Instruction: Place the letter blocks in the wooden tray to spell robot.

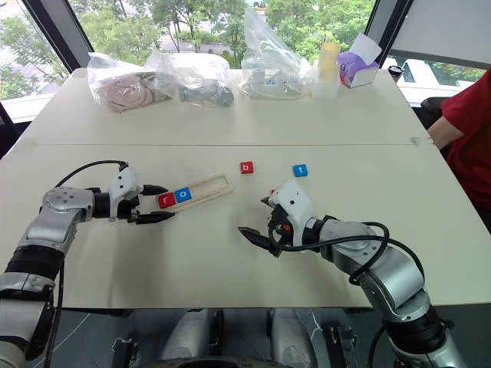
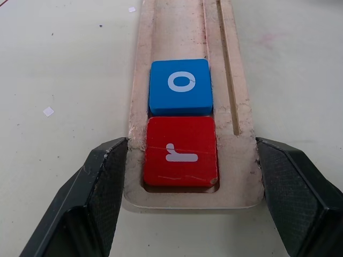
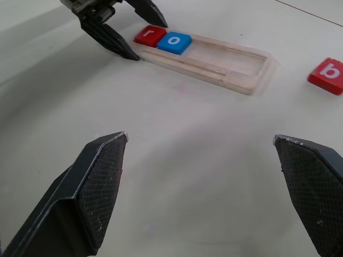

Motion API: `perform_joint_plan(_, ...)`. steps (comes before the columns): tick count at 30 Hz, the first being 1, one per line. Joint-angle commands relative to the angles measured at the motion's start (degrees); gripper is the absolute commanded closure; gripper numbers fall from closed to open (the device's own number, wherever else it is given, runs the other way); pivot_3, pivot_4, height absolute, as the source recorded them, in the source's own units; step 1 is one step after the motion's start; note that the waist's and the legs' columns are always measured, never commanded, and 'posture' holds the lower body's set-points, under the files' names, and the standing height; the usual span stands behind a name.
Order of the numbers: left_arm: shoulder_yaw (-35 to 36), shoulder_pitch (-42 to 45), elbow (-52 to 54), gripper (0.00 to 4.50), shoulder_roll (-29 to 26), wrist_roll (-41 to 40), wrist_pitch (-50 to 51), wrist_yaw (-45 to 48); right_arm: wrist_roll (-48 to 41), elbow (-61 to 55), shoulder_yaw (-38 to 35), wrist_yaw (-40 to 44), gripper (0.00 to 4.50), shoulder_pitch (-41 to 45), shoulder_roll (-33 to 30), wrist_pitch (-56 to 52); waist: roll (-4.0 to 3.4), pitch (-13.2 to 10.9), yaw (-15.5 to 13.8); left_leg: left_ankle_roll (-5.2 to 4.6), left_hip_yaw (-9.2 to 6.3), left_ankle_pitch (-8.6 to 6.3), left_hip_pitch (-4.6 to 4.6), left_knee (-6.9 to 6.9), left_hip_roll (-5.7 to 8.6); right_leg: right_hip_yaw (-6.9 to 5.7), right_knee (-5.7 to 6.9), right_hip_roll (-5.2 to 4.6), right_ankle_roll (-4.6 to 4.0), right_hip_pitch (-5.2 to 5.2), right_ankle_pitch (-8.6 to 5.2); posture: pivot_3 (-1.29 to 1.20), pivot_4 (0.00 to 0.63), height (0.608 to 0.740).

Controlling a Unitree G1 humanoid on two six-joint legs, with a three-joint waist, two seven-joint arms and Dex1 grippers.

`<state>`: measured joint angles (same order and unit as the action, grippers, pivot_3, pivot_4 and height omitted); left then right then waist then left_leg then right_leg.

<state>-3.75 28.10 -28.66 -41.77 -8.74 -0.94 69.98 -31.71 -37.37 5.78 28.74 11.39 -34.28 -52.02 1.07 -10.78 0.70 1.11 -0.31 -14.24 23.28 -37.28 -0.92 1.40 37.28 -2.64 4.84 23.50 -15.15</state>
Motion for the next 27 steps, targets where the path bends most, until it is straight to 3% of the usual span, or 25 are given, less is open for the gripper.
perform_joint_plan(1,-0.29,0.46,1.79,1.39,-0.25,0.68,-0.71,0.31,-0.40,-0.06,-5.00,-0.97,0.00,-0.94,0.42,1.55,0.00,0.00,-0.04,0.00,0.00,0.00,0.00,0.00,0.00,0.00,0.00,0.00,0.00,0.00,0.00,0.00,0.150,0.740)
perform_joint_plan(9,-5.51,-1.57,19.80,1.39,0.91,-2.01,3.36,6.62,-1.81,0.43,-13.74,-2.17,0.00,-6.84,2.31,4.16,0.02,-0.01,-0.04,0.00,0.00,0.00,0.10,0.02,0.01,0.00,-0.05,-0.03,0.01,0.03,0.01,0.00,0.150,0.740)
perform_joint_plan(18,-10.13,0.29,9.94,1.39,4.66,3.46,-3.33,5.71,2.02,2.29,-12.94,-1.77,0.00,-8.42,1.28,8.22,-0.01,0.02,0.08,0.00,0.05,0.00,0.00,0.00,0.02,0.01,-0.01,0.20,0.01,0.00,0.00,0.00,0.150,0.740)
perform_joint_plan(20,-10.12,0.42,9.44,0.34,4.89,2.89,-3.20,6.42,2.13,2.25,-12.68,-1.95,0.00,-8.01,1.66,8.38,-0.02,0.03,0.03,0.00,0.05,0.00,0.00,0.00,0.02,0.02,-0.01,0.18,0.01,-0.02,0.00,0.00,0.150,0.740)
perform_joint_plan(21,-10.08,0.47,9.43,0.02,4.90,2.97,-3.34,6.29,2.18,2.12,-12.51,-2.02,0.00,-7.85,1.87,8.56,-0.02,0.03,0.03,0.00,0.05,0.00,0.00,-0.01,0.02,0.02,-0.01,0.18,0.01,-0.02,0.00,0.00,0.150,0.740)
perform_joint_plan(27,-7.33,-0.92,15.20,0.02,3.07,0.60,0.92,5.15,1.54,2.29,-9.76,-4.88,0.00,-3.33,4.90,5.95,-0.02,0.02,0.33,0.00,-0.01,0.00,0.01,0.00,-0.01,0.04,0.00,0.16,0.03,0.00,0.01,0.00,0.150,0.740)
